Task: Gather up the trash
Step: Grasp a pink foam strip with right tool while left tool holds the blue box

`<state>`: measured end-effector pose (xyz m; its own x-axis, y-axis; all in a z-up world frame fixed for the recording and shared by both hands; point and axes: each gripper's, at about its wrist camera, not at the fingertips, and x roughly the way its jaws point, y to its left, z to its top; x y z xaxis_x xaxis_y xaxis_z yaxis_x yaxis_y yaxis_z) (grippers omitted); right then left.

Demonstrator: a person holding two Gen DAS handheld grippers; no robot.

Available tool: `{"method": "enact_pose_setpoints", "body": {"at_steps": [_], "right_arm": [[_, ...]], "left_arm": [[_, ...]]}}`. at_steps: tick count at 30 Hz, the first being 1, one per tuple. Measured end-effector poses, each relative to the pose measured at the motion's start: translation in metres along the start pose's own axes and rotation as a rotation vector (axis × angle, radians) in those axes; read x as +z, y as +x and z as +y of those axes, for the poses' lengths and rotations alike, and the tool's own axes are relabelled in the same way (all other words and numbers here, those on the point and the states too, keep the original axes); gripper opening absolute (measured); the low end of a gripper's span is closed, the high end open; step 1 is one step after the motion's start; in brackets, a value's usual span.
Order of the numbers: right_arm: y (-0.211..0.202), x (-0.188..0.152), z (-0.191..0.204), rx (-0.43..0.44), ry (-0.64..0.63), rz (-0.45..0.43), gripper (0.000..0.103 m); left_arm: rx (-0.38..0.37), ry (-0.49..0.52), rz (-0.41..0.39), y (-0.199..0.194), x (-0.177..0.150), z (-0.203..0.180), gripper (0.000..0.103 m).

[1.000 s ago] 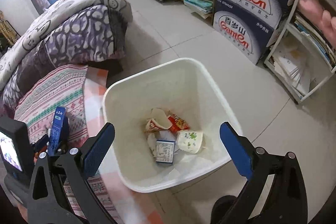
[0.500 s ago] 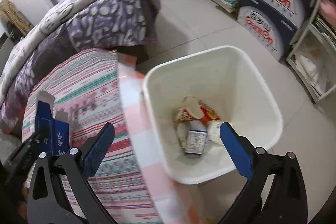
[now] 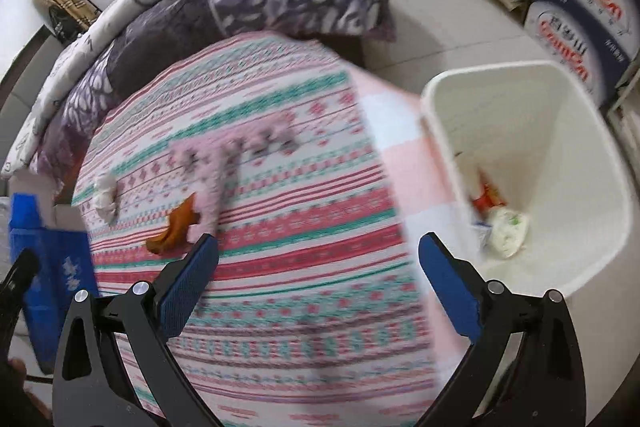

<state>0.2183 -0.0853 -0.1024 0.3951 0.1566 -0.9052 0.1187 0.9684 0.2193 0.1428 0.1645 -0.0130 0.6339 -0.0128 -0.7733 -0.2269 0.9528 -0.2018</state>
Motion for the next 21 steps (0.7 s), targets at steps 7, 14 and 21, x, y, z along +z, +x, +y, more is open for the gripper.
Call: {"method": "enact_pose_setpoints", "body": {"at_steps": [7, 14, 21], "right_arm": [[0.036, -0.004, 0.036, -0.006, -0.023, -0.012, 0.090], [0.059, -0.011, 0.075, -0.045, -0.184, -0.055, 0.064], [0.046, -0.015, 0.088, 0.060, -0.270, -0.063, 0.012]], "left_arm": [[0.036, -0.016, -0.046, -0.017, 0.004, 0.034, 0.015], [0.042, -0.027, -0.040, -0.016, 0.002, 0.047, 0.016], [0.061, -0.032, -0.053, -0.014, 0.001, 0.048, 0.016]]}}
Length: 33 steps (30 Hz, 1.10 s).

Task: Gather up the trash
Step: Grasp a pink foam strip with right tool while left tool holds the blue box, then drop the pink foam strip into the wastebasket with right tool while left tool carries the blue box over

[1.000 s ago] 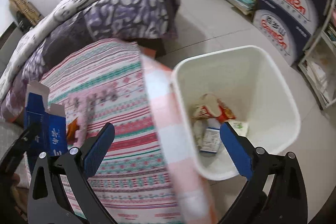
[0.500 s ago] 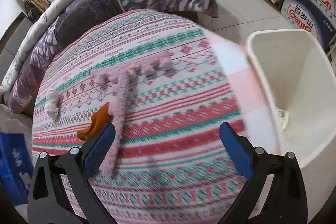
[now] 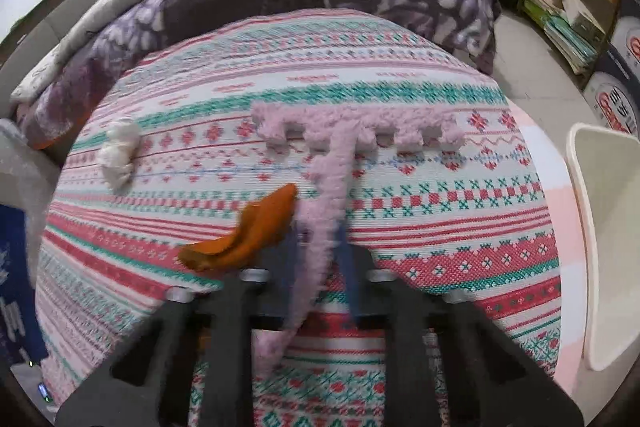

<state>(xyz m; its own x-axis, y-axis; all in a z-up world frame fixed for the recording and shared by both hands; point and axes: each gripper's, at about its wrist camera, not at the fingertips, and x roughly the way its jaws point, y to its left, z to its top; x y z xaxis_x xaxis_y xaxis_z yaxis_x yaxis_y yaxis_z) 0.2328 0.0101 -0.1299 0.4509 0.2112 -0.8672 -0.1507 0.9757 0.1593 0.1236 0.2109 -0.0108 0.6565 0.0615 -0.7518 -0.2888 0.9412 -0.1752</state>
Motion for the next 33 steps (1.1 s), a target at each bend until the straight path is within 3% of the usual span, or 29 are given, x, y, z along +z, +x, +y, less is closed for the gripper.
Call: {"method": "enact_pose_setpoints", "body": {"at_steps": [4, 10, 22, 33], "right_arm": [[-0.026, 0.001, 0.002, 0.070, 0.016, -0.035, 0.012], [-0.067, 0.005, 0.010, 0.107, -0.005, -0.115, 0.012], [-0.121, 0.000, 0.007, 0.032, -0.080, -0.263, 0.012], [-0.134, -0.002, -0.009, -0.006, -0.089, -0.281, 0.012]], "left_arm": [[0.008, -0.017, -0.015, -0.003, 0.000, 0.002, 0.016], [0.015, -0.056, -0.056, -0.012, 0.004, 0.002, 0.016], [0.026, -0.052, -0.115, -0.026, 0.003, -0.022, 0.016], [0.030, 0.006, -0.093, -0.014, -0.007, -0.053, 0.017]]}}
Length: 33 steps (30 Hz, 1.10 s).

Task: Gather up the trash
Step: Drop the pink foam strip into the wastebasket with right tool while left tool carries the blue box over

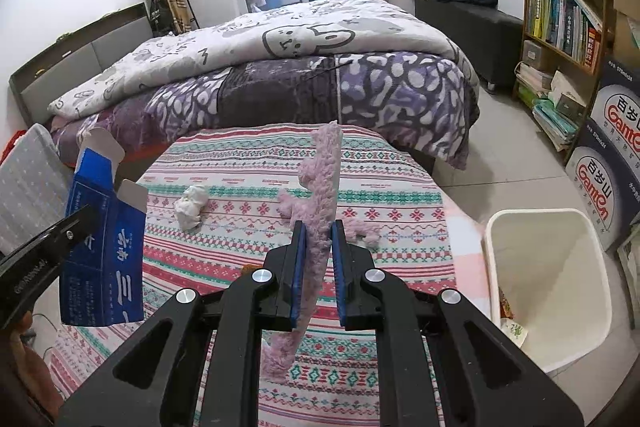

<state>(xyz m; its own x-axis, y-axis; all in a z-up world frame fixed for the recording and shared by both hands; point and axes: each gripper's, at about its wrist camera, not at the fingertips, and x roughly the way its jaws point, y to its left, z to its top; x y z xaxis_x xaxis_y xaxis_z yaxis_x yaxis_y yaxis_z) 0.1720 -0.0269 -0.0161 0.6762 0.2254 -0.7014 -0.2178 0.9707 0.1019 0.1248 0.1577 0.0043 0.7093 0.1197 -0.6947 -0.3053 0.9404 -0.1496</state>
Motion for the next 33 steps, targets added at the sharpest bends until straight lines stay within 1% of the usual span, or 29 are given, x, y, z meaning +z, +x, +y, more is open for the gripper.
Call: {"method": "enact_pose_setpoints", "body": {"at_steps": [7, 17, 27, 33], "right_arm": [[-0.009, 0.002, -0.021, -0.021, 0.020, -0.003, 0.012], [-0.024, 0.006, -0.061, -0.066, 0.072, -0.010, 0.012], [-0.040, 0.008, -0.122, -0.143, 0.161, -0.019, 0.013], [-0.048, 0.008, -0.157, -0.174, 0.229, -0.019, 0.013]], "left_arm": [[-0.024, 0.032, 0.002, 0.000, -0.003, -0.025, 0.017], [-0.063, 0.070, -0.009, -0.002, -0.007, -0.063, 0.017], [-0.111, 0.126, -0.007, -0.003, -0.017, -0.106, 0.017], [-0.150, 0.163, -0.006, -0.003, -0.025, -0.134, 0.017]]}}
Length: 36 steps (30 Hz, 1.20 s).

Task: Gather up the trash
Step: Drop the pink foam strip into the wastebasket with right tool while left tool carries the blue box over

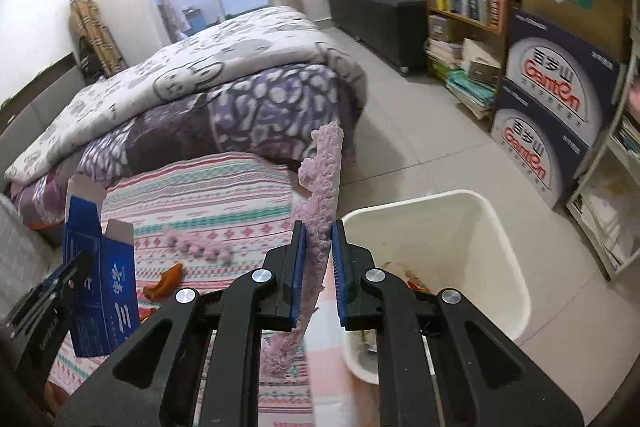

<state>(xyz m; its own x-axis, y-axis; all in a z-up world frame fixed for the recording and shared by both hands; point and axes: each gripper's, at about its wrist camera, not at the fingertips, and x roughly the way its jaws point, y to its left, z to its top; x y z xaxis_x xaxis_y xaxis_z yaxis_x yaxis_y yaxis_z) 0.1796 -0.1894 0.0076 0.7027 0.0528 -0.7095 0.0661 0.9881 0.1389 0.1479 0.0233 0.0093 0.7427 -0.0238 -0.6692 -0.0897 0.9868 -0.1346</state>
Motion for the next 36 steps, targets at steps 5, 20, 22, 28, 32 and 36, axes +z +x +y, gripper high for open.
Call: {"method": "enact_pose_setpoints", "body": {"at_steps": [5, 20, 22, 28, 32, 36], "right_arm": [[-0.001, 0.007, -0.027, -0.043, 0.043, -0.010, 0.013], [-0.013, 0.014, -0.117, -0.201, 0.194, -0.028, 0.054], [-0.016, 0.014, -0.127, -0.211, 0.212, -0.032, 0.057], [-0.025, 0.014, -0.149, -0.226, 0.253, -0.044, 0.061], [-0.028, 0.014, -0.162, -0.234, 0.288, -0.044, 0.066], [-0.030, 0.013, -0.175, -0.239, 0.316, -0.038, 0.069]], "left_arm": [[-0.056, 0.026, 0.008, 0.004, -0.002, -0.025, 0.017], [-0.276, 0.027, 0.078, 0.024, -0.006, -0.102, 0.017], [-0.298, 0.029, 0.085, 0.025, -0.006, -0.111, 0.017], [-0.365, 0.043, 0.105, 0.028, -0.007, -0.137, 0.018], [-0.408, 0.052, 0.129, 0.032, -0.008, -0.154, 0.018], [-0.438, 0.065, 0.142, 0.035, -0.009, -0.167, 0.019]]}}
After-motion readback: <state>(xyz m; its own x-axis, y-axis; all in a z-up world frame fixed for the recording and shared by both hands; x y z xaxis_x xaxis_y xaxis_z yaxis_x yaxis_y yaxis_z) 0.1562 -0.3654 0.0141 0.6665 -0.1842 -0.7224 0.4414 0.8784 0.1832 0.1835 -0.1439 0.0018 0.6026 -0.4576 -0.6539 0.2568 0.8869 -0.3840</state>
